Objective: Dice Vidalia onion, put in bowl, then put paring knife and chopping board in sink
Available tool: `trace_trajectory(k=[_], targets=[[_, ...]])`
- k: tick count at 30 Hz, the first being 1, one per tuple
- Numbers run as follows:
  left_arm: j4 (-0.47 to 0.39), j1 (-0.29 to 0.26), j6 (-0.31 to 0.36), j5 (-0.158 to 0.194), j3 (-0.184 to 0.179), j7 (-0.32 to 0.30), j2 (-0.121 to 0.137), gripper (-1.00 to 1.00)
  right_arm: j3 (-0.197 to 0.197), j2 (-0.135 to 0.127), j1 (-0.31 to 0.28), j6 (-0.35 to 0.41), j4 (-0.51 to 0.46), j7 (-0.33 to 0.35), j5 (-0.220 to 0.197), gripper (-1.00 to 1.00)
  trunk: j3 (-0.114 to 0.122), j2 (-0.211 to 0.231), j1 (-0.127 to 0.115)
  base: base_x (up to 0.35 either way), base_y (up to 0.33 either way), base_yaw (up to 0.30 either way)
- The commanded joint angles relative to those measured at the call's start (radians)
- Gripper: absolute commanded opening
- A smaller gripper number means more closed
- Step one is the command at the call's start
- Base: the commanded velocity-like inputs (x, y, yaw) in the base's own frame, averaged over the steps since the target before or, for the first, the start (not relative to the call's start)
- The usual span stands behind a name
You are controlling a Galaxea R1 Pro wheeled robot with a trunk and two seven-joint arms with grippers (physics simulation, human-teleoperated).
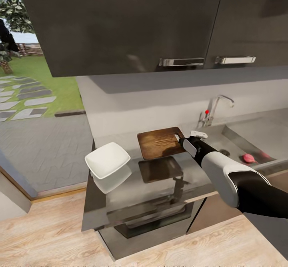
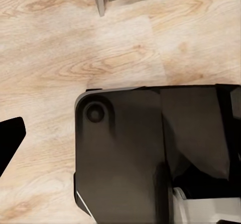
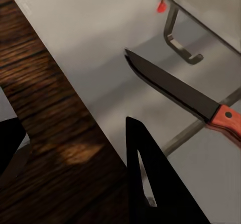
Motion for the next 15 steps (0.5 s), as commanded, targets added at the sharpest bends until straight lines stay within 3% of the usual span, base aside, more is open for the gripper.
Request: trace_trajectory(k=[1,15], targets=[[0.001,0.000,-0.002,-0.010,0.005,-0.004,-0.001,1.00,0.005,0.000,-0.001,0.007,-0.001,-0.007,-0.005,-1.00,-0.003,-0.002,0.001,0.000,0.000,0.000],[0.005,0.000,-0.002,-0.010,0.005,-0.004,-0.001,1.00,0.006,0.002,-0.001,0.007,0.026,-0.003,-0.008,-1.00,-0.026,-0.002,0.001,0.000,0.000,0.000]])
